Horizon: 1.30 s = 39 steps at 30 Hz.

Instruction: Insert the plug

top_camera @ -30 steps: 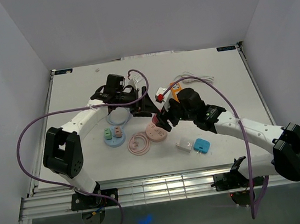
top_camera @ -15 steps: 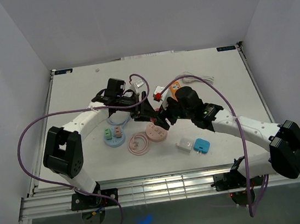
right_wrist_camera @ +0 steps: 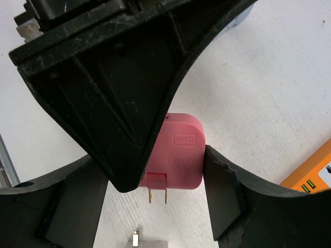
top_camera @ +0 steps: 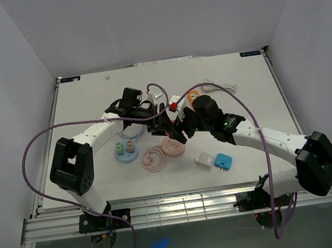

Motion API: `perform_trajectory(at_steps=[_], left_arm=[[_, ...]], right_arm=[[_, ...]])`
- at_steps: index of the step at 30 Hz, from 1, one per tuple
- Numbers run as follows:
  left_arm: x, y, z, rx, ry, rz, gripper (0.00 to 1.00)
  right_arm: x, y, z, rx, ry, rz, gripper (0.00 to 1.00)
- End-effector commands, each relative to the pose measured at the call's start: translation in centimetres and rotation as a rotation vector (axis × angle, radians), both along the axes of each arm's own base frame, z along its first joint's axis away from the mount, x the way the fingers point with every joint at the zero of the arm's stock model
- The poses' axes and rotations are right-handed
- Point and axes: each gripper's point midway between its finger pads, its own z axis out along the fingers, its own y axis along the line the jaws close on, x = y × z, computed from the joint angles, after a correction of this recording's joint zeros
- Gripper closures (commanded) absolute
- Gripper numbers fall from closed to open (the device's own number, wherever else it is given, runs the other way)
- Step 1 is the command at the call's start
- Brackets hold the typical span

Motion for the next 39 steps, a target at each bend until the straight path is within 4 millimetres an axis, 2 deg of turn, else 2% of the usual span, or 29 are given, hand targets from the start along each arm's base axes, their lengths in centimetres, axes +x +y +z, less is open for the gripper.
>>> perform_trajectory(at_steps=[1, 12, 13, 15, 16, 17, 18, 19, 21, 22, 25, 28, 33, 36, 37, 39], left_arm=[[0.1, -0.5, 0.6, -0.02, -0.018, -0.019, 0.39], [0.3, -0.9, 0.3, -0.006, -0.012, -0.016, 0.49], [0.3, -0.9, 0.2, -0.006, -0.011, -0.017, 0.52], [0.3, -1.0, 0.3, -0.006, -0.012, -0.02, 0.61], [0.2, -0.9, 0.2, -0.003, -0.012, -0.022, 0.69], [0.2, -0.9, 0.2, 0.0, -0.013, -0.021, 0.92], [0.2, -0.9, 0.2, 0.001, -0.016, -0.024, 1.0], [0.2, -0.8, 0.1, 0.01, -0.025, -0.029, 1.0], [0.5, -0.5, 0.0, 0.04, -0.048, -0.013, 1.0], [0.4, -0.4, 0.2, 0.045, -0.053, -0.014, 1.0], [0.5, -0.1, 0.4, 0.062, -0.081, -0.015, 1.0], [0.9, 0.2, 0.4, 0.101, -0.111, -0.007, 1.0], [2.5, 1.3, 0.5, 0.196, -0.209, 0.025, 1.0], [3.6, 2.0, 1.0, 0.247, -0.29, 0.053, 1.0], [3.9, 2.4, 0.7, 0.275, -0.315, 0.069, 1.0], [4.1, 3.0, 0.6, 0.297, -0.354, 0.09, 1.0]], right_arm=[[0.6, 1.5, 3.0, 0.07, -0.062, 0.029, 0.43], [0.5, 1.7, 2.8, 0.068, -0.06, 0.032, 0.43], [0.6, 1.6, 2.8, 0.068, -0.059, 0.03, 0.43], [0.5, 1.7, 2.8, 0.069, -0.059, 0.033, 0.43], [0.5, 1.6, 2.8, 0.069, -0.059, 0.031, 0.41], [0.4, 1.7, 2.6, 0.067, -0.056, 0.034, 0.39], [0.5, 1.6, 2.6, 0.067, -0.056, 0.032, 0.35], [0.5, 1.6, 2.7, 0.07, -0.057, 0.032, 0.29], [0.4, 1.6, 2.6, 0.067, -0.056, 0.033, 0.24], [0.4, 1.5, 2.7, 0.072, -0.06, 0.03, 0.15], [0.2, 1.3, 3.2, 0.091, -0.069, 0.027, 0.03], [0.1, 0.8, 3.6, 0.104, -0.081, 0.012, 0.02], [-0.4, -0.2, 4.9, 0.136, -0.104, 0.002, 0.04], [-0.7, -1.2, 5.1, 0.152, -0.106, -0.025, 0.04], [-0.6, -1.7, 4.6, 0.15, -0.097, -0.041, 0.04], [-0.5, -2.5, 5.3, 0.188, -0.099, -0.088, 0.04]])
